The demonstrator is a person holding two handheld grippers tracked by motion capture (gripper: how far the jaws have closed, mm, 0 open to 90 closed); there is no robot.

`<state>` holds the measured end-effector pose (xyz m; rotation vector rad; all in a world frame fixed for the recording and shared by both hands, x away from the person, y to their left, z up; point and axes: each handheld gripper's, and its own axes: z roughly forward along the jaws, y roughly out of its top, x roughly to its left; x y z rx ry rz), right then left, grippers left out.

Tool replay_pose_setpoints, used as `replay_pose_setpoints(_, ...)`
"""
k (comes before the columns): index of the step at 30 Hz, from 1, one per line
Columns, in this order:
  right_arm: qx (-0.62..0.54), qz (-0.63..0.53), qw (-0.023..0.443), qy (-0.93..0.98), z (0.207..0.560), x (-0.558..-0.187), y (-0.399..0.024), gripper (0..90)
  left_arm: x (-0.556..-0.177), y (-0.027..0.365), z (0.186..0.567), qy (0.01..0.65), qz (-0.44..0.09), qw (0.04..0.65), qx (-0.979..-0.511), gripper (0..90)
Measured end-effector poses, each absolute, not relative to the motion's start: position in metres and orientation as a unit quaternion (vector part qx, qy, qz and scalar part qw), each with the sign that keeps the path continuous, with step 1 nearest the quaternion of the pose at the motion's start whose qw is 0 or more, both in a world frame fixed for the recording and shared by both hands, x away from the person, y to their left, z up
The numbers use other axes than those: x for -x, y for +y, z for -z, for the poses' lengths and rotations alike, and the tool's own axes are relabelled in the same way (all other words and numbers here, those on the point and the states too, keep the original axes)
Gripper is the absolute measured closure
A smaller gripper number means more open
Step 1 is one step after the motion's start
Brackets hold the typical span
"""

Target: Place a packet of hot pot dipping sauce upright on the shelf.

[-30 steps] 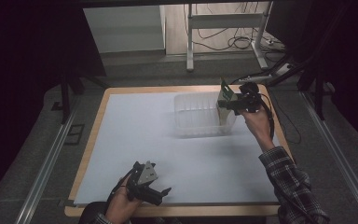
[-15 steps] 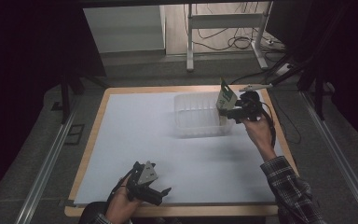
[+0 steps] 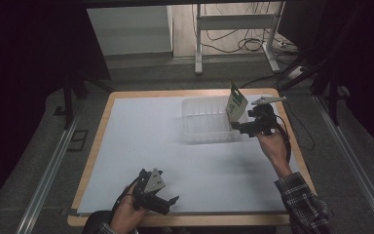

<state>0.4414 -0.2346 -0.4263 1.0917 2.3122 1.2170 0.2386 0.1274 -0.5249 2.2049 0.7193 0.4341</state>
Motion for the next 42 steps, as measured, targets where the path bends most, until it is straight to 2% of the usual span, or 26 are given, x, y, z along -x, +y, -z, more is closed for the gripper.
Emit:
replay_pose_setpoints(9, -0.363, -0.418, 0.169, 0.815, 0.430, -0.431, -0.242, 3.4, -0.238, 0.128, 0.525, 0.281, -0.170, 0.383, -0.863, 1.6)
replay_pose_setpoints(14, -0.372, -0.424, 0.152, 0.812, 0.431, -0.425, -0.247, 3.1, -0.238, 0.128, 0.524, 0.281, -0.170, 0.383, -0.863, 1.6)
replay_pose_setpoints(19, -0.362, -0.413, 0.167, 0.819, 0.434, -0.419, -0.246, 2.0, -0.238, 0.128, 0.524, 0.281, -0.170, 0.383, -0.863, 1.6)
replay_pose_setpoints(42, -0.341, -0.386, 0.148, 0.844, 0.451, -0.396, -0.241, 0.0, -0.238, 0.128, 0.524, 0.279, -0.170, 0.383, -0.864, 1.6)
